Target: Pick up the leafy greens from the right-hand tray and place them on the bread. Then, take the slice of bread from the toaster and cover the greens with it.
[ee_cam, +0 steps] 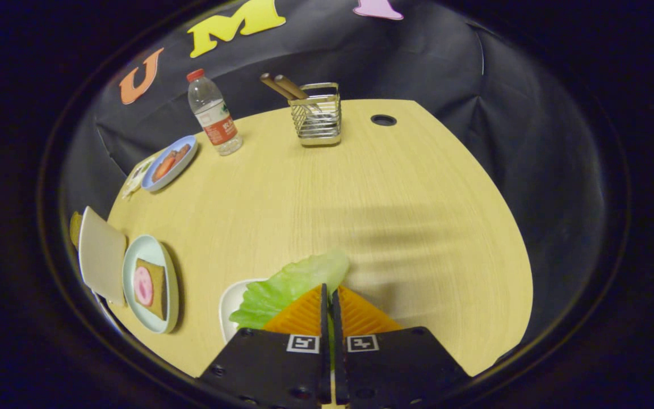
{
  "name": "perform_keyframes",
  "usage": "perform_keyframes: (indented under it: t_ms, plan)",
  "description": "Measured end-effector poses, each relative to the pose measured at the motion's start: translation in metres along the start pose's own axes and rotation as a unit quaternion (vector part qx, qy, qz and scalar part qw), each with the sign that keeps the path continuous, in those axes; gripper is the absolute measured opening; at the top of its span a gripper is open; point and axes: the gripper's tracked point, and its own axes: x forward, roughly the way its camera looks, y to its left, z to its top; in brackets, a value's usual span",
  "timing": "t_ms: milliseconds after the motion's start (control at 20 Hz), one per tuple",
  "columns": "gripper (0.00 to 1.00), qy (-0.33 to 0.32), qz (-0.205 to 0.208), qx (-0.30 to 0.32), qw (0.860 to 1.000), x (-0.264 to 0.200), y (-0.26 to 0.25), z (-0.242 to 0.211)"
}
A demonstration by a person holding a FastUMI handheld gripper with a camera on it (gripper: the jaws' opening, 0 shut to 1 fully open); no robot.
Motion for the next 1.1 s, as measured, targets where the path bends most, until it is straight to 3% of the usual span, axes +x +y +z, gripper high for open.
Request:
perform_keyframes:
  t_ms: [250, 550, 1100]
  plan:
    - [0.0, -0.023, 0.026, 0.001, 0.999, -0.03, 0.034, 0.001]
    - [0.0, -0.037, 0.015, -0.004, 0.999, -0.069, 0.066, 0.0]
    - [0.0, -0.041, 0.1, -0.077, 0.991, -0.14, 0.224, -0.019]
